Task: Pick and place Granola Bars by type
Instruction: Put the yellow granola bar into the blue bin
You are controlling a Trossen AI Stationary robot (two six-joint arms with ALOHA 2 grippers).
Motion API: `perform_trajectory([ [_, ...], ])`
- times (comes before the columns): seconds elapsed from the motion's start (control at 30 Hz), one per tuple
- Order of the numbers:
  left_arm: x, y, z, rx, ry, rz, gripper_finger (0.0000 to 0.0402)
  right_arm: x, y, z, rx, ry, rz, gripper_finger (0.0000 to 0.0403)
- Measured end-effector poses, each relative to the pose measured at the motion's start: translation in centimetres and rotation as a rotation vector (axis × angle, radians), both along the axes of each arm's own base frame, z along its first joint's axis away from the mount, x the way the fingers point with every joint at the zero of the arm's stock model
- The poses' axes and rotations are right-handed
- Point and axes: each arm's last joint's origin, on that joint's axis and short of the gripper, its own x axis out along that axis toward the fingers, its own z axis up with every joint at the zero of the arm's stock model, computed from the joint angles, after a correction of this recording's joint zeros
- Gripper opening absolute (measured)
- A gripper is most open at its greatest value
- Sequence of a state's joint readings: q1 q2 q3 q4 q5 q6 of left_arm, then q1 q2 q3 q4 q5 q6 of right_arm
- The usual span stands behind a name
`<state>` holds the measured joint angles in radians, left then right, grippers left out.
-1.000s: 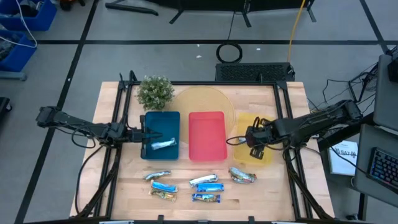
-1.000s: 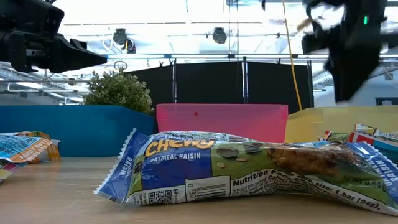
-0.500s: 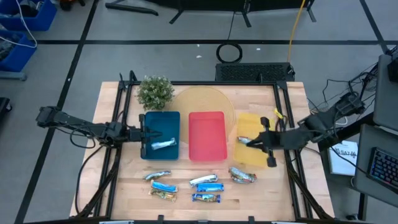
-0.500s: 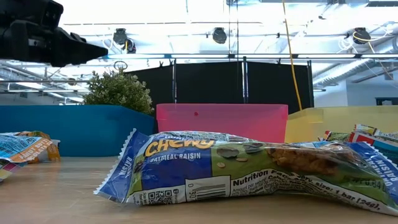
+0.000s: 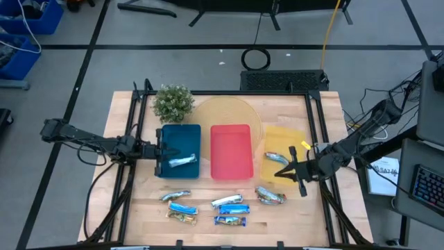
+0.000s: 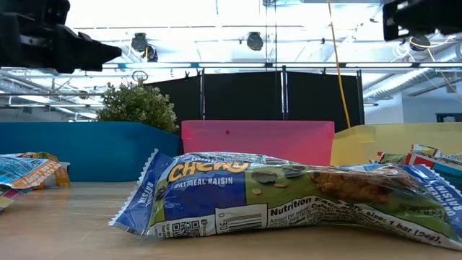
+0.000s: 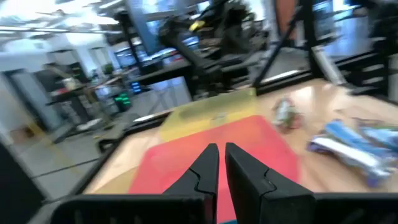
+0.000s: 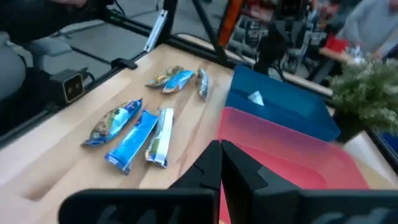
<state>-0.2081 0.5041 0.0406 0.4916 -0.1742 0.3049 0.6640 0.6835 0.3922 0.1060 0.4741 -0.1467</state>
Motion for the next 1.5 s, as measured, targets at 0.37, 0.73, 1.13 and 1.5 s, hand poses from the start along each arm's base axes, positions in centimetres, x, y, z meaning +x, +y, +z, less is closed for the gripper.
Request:
perform_trajectory([
  [0.37, 2.5, -1.6, 5.9, -0.150, 0.357, 0.055, 0.0035, -1.4, -2.0, -2.8, -0.026, -0.316, -0.272, 0.0001],
  [0.73, 6.3, -8.9, 9.3, -0.165, 0.644, 0.092, 0.0035, -1.6, -2.2, -2.5, -0.113, -0.333, -0.265, 0.0000],
  [1.13, 7.2, -17.2, 5.3, -0.194, 0.744, 0.192, 0.0035, -1.6, -2.2, -2.3, -0.138, -0.347, -0.265, 0.0000],
  [1.5, 6.5, -17.2, 4.2, -0.380, 0.927, 0.234, 0.0035, -1.7, -2.2, -2.2, -0.164, -0.356, -0.264, 0.0000],
])
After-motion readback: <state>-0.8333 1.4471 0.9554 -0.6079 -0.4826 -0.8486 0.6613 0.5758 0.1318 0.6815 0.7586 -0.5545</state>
